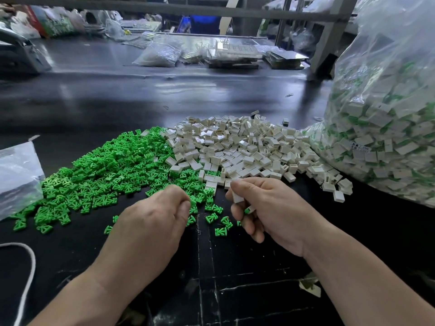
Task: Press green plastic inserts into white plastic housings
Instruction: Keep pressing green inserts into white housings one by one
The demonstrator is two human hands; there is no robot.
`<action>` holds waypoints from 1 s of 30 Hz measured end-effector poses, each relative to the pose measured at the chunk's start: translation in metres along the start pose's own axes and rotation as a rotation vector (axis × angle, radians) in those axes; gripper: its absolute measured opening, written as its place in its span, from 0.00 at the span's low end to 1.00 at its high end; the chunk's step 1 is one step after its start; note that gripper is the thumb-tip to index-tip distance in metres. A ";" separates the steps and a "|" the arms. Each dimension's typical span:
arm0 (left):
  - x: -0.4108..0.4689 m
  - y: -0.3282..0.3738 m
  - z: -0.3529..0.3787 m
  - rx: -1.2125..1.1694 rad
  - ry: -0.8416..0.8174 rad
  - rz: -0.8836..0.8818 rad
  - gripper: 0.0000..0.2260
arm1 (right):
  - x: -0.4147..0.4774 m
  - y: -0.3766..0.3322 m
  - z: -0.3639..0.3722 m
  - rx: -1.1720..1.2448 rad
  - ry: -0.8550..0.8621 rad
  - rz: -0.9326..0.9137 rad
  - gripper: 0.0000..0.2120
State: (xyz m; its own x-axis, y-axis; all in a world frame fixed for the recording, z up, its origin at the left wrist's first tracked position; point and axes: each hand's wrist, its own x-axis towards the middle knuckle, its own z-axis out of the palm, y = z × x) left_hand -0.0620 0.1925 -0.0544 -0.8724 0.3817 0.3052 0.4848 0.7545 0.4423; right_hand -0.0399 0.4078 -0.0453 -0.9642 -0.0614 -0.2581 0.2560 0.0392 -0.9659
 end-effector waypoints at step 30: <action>-0.002 0.020 -0.004 -1.083 -0.025 -0.247 0.09 | -0.007 -0.001 0.011 -0.003 -0.133 -0.154 0.07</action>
State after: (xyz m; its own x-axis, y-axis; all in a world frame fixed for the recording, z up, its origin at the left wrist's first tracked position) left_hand -0.0500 0.2049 -0.0425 -0.9476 0.3051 0.0950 0.0841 -0.0488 0.9953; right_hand -0.0327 0.3972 -0.0424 -0.9743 -0.1977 -0.1083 0.1060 0.0219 -0.9941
